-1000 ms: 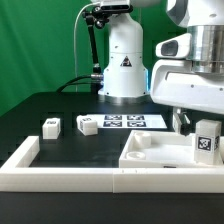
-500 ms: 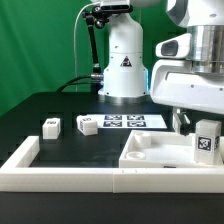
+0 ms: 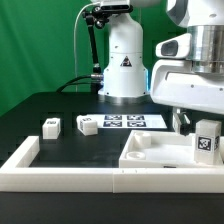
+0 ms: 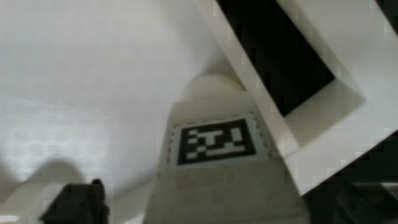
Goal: Assemble one leg
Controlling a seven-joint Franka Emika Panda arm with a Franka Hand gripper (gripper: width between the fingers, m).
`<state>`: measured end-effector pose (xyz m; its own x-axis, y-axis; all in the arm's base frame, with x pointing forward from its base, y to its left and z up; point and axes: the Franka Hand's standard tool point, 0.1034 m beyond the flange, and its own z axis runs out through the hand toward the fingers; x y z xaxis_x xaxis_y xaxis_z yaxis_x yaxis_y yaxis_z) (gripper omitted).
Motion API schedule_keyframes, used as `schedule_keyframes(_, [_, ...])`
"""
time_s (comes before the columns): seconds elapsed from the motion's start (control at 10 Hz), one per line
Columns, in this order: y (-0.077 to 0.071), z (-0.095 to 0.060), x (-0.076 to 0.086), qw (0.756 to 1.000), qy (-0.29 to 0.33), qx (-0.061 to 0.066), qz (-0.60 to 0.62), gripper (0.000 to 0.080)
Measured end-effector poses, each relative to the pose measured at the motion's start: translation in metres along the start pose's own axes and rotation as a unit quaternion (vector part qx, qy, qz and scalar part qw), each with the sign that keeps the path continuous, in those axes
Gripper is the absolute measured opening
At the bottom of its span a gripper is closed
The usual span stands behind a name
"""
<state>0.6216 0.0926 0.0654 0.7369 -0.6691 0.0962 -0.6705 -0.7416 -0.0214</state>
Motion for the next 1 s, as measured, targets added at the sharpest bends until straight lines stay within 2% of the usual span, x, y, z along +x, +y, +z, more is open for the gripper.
schedule_keyframes(1.0, [0.0000,0.0000,0.0000,1.000,0.000,0.000,0.000,0.0649])
